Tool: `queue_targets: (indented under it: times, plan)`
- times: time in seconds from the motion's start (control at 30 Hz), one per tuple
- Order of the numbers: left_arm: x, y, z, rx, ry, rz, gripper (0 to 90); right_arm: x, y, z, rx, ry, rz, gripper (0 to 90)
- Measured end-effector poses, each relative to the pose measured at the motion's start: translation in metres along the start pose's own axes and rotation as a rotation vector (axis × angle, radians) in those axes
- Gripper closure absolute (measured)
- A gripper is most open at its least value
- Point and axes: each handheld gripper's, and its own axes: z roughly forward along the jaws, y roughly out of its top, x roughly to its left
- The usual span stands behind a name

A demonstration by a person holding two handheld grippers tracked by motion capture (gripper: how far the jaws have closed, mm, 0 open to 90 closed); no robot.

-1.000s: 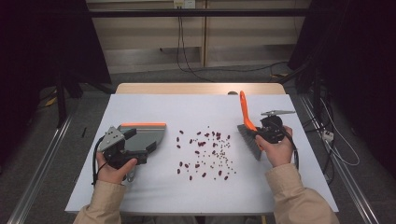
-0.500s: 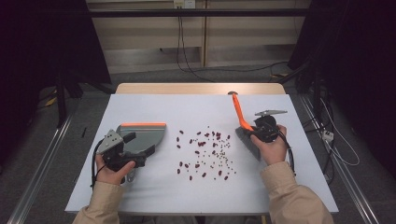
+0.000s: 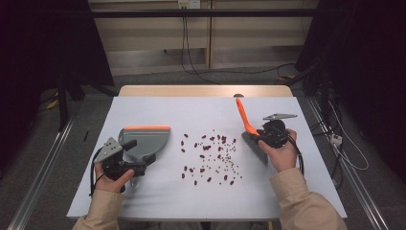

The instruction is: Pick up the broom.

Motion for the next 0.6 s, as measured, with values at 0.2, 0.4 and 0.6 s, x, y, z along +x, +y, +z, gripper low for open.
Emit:
queue_targets:
  times: [0.2, 0.4, 0.6]
  plan:
    - [-0.0014, -0.0013, 0.0001, 0.006, -0.003, 0.004, 4.7, -0.0015, -0.0027, -0.0023, 0.003, 0.014, 0.007, 60.4]
    - [-0.0010, -0.0022, -0.0007, 0.006, 0.000, 0.002, 4.7, 0.0004, -0.0077, 0.0039, 0.049, -0.001, -0.016, 69.5]
    - [-0.0025, -0.0029, -0.0010, 0.009, 0.000, 0.000, 4.7, 0.0019, -0.0068, 0.0039, 0.059, -0.030, -0.027, 70.7]
